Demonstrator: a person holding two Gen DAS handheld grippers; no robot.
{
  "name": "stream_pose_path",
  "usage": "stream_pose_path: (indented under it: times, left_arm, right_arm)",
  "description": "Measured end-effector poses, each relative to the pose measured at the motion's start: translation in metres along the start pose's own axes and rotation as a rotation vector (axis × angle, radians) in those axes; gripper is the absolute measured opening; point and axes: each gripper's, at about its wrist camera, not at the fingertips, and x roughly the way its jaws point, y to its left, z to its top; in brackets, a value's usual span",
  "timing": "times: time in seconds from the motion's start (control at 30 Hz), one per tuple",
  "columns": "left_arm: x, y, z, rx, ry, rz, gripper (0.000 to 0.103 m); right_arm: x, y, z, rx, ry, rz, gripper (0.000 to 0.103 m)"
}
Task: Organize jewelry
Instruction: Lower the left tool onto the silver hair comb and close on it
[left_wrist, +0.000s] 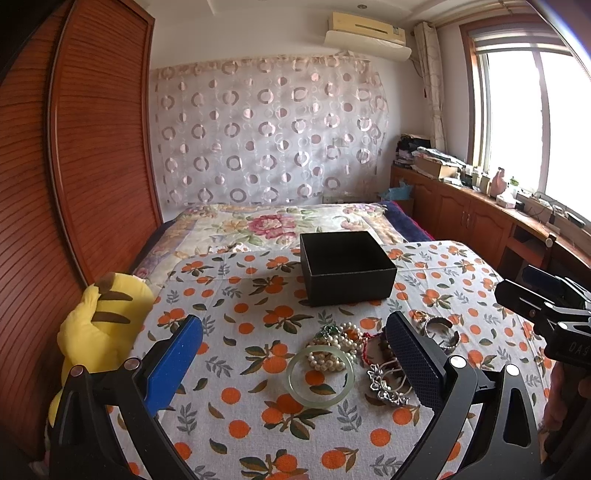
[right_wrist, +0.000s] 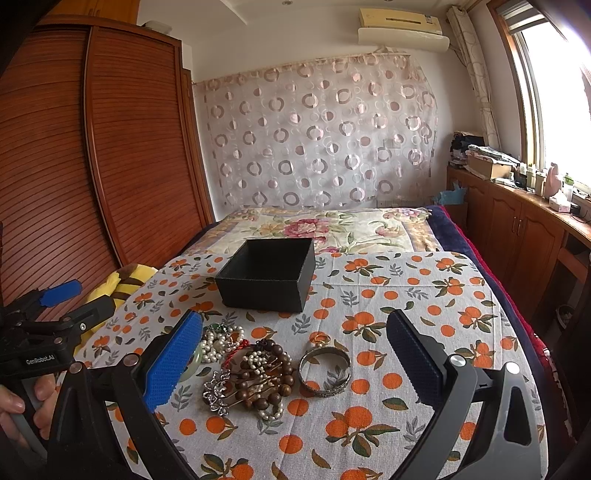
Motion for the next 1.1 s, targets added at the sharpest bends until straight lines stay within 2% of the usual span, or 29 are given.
stream_pose_path:
  times: [0.23,0.5,0.63,0.83,1.03,1.1]
  left_arm:
    - [0.019,-0.011,-0.010,0.032,0.079,-0.052,0.096]
    - [0.045,-0.023,-0.030,0.073,0.152,-0.125,0.096]
    - [0.055,-0.033,-0.038,0.093,0.189,-0.181,0.096]
    - [0.065,-0.048,-0.046,0.116,0.231,-0.264,0.095]
    - [0.083,-0.063,-0.050,0.131,0.308,-0.360,0.076]
    - [0.091,-0.068,-0.052,0.136,0.333,-0.385,0.073]
  right_arm:
    - [0.009,-0.009,-0.004,0.001,0.037,-0.011,0.101]
    - [0.020,-0.021,-0.028,-0.023,0.089,-0.008,0.100]
    - [0.030,-0.026,-0.039,-0.047,0.136,0.006,0.091]
    - [0.036,-0.035,-0.050,-0.061,0.182,0.019,0.086]
    - [0.043,-0.052,-0.060,-0.060,0.217,0.005,0.085]
    - [0.045,-0.055,-0.062,-0.060,0.226,0.000,0.085]
